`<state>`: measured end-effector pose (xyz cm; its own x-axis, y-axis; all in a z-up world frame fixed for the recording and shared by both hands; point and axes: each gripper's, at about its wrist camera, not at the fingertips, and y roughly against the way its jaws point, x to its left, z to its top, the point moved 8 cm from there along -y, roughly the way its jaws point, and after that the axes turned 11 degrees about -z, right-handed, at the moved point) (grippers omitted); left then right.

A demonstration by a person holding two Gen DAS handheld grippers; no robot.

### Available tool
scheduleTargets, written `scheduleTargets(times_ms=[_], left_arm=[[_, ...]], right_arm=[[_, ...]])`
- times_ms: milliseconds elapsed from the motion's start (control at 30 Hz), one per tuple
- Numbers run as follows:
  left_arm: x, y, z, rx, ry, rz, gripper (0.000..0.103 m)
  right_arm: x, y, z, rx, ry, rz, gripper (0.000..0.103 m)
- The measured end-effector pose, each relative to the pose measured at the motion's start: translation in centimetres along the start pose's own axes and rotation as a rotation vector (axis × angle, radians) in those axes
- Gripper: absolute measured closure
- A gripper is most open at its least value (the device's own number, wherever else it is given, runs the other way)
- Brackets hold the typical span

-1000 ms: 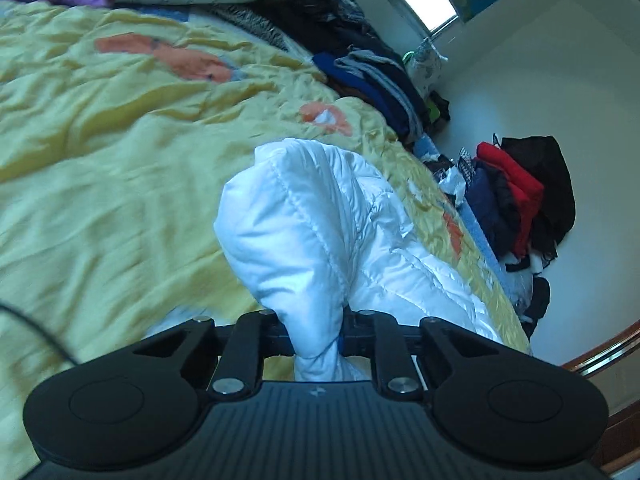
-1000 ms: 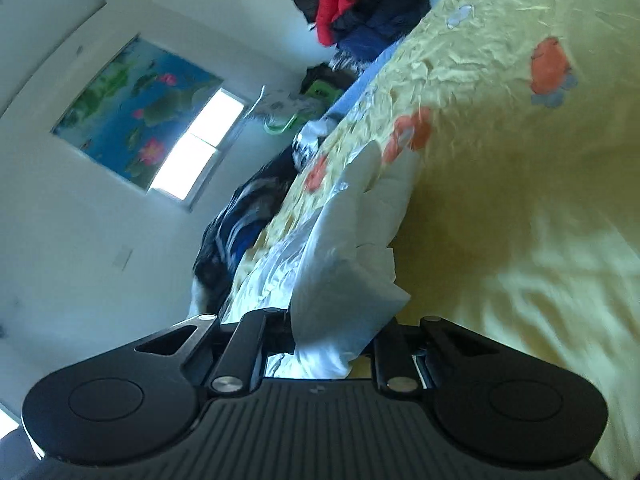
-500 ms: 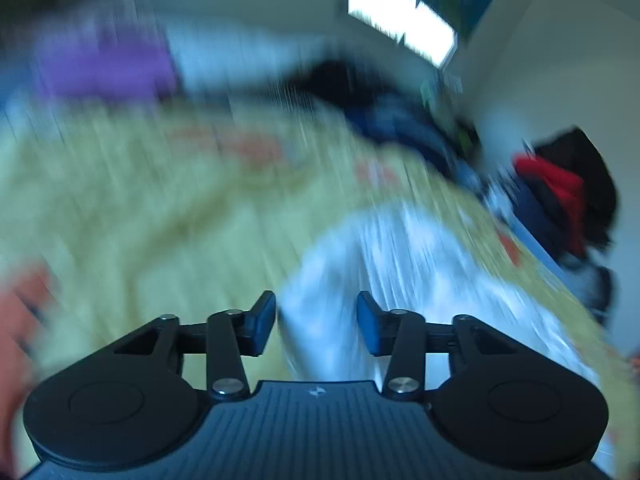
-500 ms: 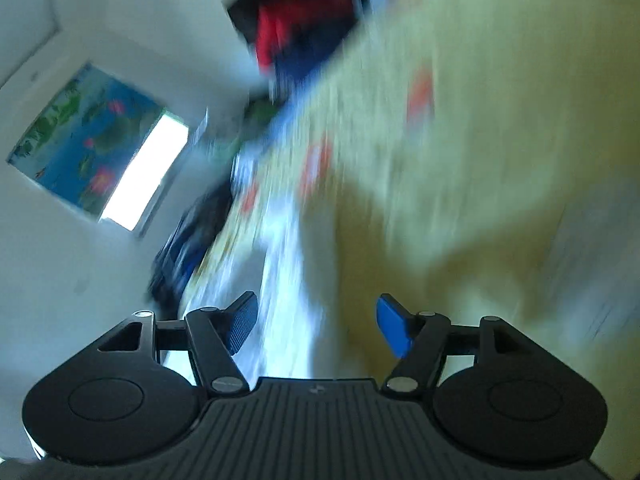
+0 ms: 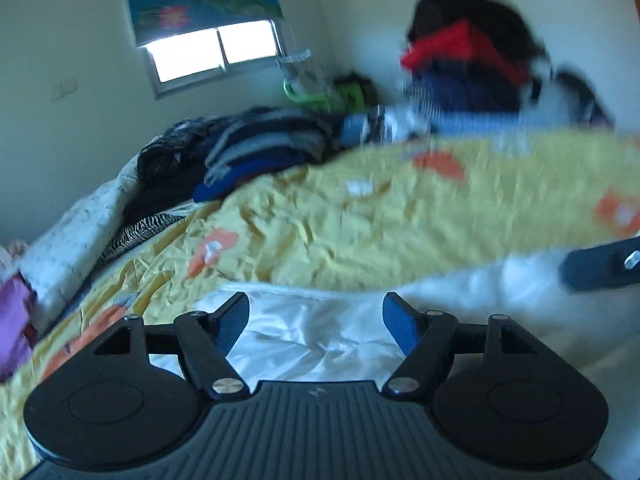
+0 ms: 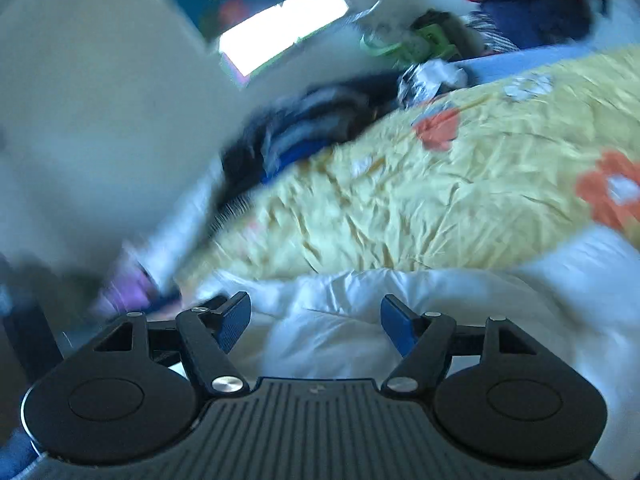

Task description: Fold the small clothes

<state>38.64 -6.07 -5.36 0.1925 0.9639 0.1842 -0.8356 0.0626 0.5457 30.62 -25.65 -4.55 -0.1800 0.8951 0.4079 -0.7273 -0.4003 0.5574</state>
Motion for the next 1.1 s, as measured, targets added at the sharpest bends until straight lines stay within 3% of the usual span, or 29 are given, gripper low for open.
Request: scheduleTargets(times_ms=[33,100,167,267,433,567,600,700,767,833,900,1000,1067,1100], left_arm=[[-0.2,-1.7,-0.8,0.055,-0.020,0.000,0.030],[0.8,-3.3,-1.5,0.076,0.042,-0.026,0.029],[1.5,-3.9,-2.2,0.095,0.109,-0.063,0.029],[1.3,-4.4,-3.1,0.103,0.111,-0.061,0.028],[1.1,-5.2,-3.2,0.084,0.127,-0.069,0.028],[1.6,-4.9,-2.8,0.054,0.149,-0.085,0.028],[2.2,-4.2,-2.8,0.039,0.175,-0.094,0.028],[5.5,0.6,-3.6,-0.031,0.327,-0.024,0.028],[8.1,5.0,-5.2,-0.087,0.472,-0.015,0.015],[10.6,8.6,-6.9,-0.151,0.560,0.003,0.008],[13.3,10.2,-8.3,-0.136,0.582,0.075,0.005],[17.4,9.4,-8.7,-0.046,0.658,0.059,0.005],[18.9,7.6,-8.9,0.043,0.731,-0.055,0.005],[19.2,6.4,-8.9,0.081,0.769,-0.139,0.005]], right_arm=[[0.5,-1.4,-0.2,0.013,0.062,-0.049,0.024],[0.4,-4.0,-1.3,0.054,0.156,-0.110,0.022],[-0.2,-4.5,-1.8,0.068,0.118,-0.070,0.019],[-0.7,-5.3,-2.6,0.076,0.080,-0.019,0.017],[-0.1,-6.4,-3.5,0.063,0.137,-0.014,0.007],[0.3,-6.1,-3.3,0.039,0.154,-0.025,0.006],[0.0,-5.7,-3.2,0.029,0.133,-0.012,0.006],[-1.4,-3.7,-2.3,0.004,0.012,0.017,0.013],[-2.1,-1.4,-1.6,-0.027,-0.078,0.018,0.012],[-1.4,1.7,-0.7,-0.089,-0.128,0.102,0.014],[0.3,3.7,-0.1,-0.088,-0.144,0.221,0.019],[3.6,3.8,-0.8,0.045,-0.115,0.337,0.038],[5.0,2.4,-1.9,0.126,-0.053,0.331,0.071],[5.4,1.3,-2.8,0.169,-0.014,0.303,0.078]])
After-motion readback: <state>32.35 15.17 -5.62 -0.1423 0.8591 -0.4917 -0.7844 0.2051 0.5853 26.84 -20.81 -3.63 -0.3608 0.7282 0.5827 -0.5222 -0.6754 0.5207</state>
